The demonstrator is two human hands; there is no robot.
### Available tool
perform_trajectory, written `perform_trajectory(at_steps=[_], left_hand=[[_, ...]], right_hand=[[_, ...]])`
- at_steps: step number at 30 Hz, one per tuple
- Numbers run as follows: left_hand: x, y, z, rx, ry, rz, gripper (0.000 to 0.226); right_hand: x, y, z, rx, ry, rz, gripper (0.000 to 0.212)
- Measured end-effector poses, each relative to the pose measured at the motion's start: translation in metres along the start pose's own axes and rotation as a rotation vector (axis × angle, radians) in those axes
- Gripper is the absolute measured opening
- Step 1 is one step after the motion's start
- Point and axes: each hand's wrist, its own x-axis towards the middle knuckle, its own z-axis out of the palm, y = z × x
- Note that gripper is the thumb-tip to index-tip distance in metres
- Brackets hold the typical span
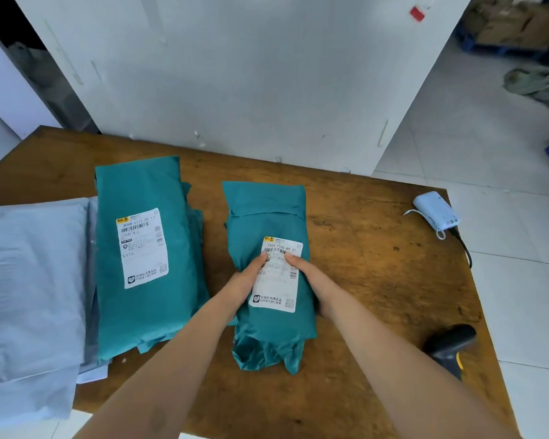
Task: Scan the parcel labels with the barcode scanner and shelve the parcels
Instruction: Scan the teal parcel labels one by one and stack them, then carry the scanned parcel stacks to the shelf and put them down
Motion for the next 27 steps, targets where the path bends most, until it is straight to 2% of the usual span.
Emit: perform_trajectory(at_steps=[2,4,8,13,15,19,23,27], left_hand=[[-0.006,0.003,-0.004,-0.008,0.095,0.119,0.077],[-0.021,0.007,-0.008,0.098,0.171,0.263,0.079],[-0.060,0.017,-0.018,0.423,0.374,0.523,0.076],[-0.113,0.014,-0.061,0.488,0.534,0.732,0.049],[-0.133,0.003,-0.084,0.481,0.576,0.732,0.042],[-0.177,-0.021,-0.140,0.566,0.643,0.682,0.039],[-0.211,-0.037,-0.215,0.727,0.724,0.665,0.044],[-0.236,-0.041,-0.296,0.725,0.775,0.669,0.045]], right_hand=[[-0.012,-0.010,0.001,-0.081,0.085,-0.048,0.079],[-0.026,-0.019,0.000,-0.184,0.224,-0.142,0.104],[-0.056,-0.029,-0.008,-0.522,0.492,-0.397,0.077],[-0.091,-0.010,0.007,-0.842,0.659,-0.682,0.056],[-0.105,-0.005,0.024,-0.956,0.656,-0.799,0.050],[-0.124,0.002,0.079,-1.175,0.503,-0.934,0.052],[-0.143,0.005,0.158,-1.236,0.365,-1.024,0.051],[-0.148,0.001,0.243,-1.304,0.298,-1.084,0.049]])
